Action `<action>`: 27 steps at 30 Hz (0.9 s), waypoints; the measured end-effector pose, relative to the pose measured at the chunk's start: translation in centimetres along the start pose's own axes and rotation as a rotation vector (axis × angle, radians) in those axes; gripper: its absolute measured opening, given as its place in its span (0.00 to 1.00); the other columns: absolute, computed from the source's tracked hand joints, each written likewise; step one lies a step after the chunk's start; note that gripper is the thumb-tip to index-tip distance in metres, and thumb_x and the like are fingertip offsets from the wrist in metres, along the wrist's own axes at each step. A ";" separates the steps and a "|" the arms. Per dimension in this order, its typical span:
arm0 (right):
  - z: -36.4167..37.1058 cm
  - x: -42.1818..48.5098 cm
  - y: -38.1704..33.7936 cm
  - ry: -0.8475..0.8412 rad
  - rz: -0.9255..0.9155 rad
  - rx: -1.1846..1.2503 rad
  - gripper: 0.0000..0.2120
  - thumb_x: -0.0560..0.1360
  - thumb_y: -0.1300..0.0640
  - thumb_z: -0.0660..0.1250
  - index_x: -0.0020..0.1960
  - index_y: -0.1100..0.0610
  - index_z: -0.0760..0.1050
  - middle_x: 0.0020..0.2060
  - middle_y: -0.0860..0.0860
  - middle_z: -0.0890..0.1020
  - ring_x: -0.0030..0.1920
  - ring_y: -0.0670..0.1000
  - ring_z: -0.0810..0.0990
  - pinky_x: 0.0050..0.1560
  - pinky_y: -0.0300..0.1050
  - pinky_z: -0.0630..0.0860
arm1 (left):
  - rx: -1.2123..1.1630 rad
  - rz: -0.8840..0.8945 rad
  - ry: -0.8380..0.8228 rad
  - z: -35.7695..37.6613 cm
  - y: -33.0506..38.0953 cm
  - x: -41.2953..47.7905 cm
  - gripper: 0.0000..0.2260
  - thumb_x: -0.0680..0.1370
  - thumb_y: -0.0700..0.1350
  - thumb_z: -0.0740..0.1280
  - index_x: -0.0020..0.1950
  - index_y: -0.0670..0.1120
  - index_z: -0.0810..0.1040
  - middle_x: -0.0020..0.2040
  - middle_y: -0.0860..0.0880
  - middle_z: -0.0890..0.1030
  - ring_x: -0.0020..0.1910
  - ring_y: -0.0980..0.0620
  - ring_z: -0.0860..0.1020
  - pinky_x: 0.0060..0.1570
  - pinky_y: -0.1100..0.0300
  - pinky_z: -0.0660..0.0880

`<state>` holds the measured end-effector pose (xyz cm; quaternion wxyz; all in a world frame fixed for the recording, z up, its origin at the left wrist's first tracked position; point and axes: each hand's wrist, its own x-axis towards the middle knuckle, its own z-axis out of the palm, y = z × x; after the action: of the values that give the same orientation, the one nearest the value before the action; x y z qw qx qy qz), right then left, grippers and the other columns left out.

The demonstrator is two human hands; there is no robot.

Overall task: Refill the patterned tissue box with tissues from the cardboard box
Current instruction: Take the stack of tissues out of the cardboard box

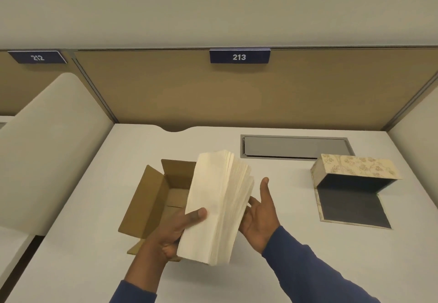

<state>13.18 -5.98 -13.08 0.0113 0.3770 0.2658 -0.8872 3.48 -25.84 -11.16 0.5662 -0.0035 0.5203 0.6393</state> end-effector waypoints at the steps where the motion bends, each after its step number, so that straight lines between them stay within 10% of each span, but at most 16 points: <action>1: -0.8 -0.4 -1.0 -0.021 -0.044 -0.027 0.47 0.65 0.20 0.60 0.70 0.52 0.73 0.60 0.58 0.83 0.59 0.60 0.83 0.59 0.61 0.80 | 0.064 -0.014 -0.009 1.1 -0.2 0.3 0.40 0.53 0.51 0.88 0.62 0.45 0.79 0.51 0.41 0.87 0.51 0.40 0.86 0.45 0.47 0.83; 16: -21.0 -4.2 -11.5 0.188 0.038 -0.679 0.24 0.72 0.51 0.75 0.66 0.54 0.75 0.61 0.57 0.79 0.60 0.60 0.78 0.58 0.53 0.79 | 0.710 -0.351 -0.185 11.0 -5.1 11.7 0.34 0.67 0.58 0.79 0.69 0.48 0.75 0.63 0.47 0.83 0.63 0.46 0.81 0.68 0.46 0.74; 20: -25.1 -4.5 -12.0 0.221 0.015 -0.628 0.17 0.73 0.56 0.72 0.62 0.54 0.76 0.59 0.58 0.80 0.58 0.59 0.78 0.57 0.52 0.78 | 0.722 -0.262 -0.157 11.9 -7.7 13.9 0.36 0.67 0.52 0.78 0.73 0.55 0.70 0.65 0.46 0.79 0.61 0.47 0.80 0.60 0.54 0.78; 27: -29.6 -3.4 -11.0 0.072 -0.107 -1.401 0.38 0.69 0.54 0.75 0.73 0.42 0.60 0.63 0.48 0.72 0.64 0.52 0.70 0.58 0.42 0.70 | 1.462 0.169 -0.029 12.8 -13.1 16.4 0.38 0.71 0.51 0.70 0.79 0.52 0.61 0.65 0.54 0.70 0.64 0.52 0.69 0.65 0.57 0.68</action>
<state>32.84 17.06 -22.66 0.1991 0.2963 0.7932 -0.4934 14.65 -7.87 -23.66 0.3796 0.4233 0.8048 0.1704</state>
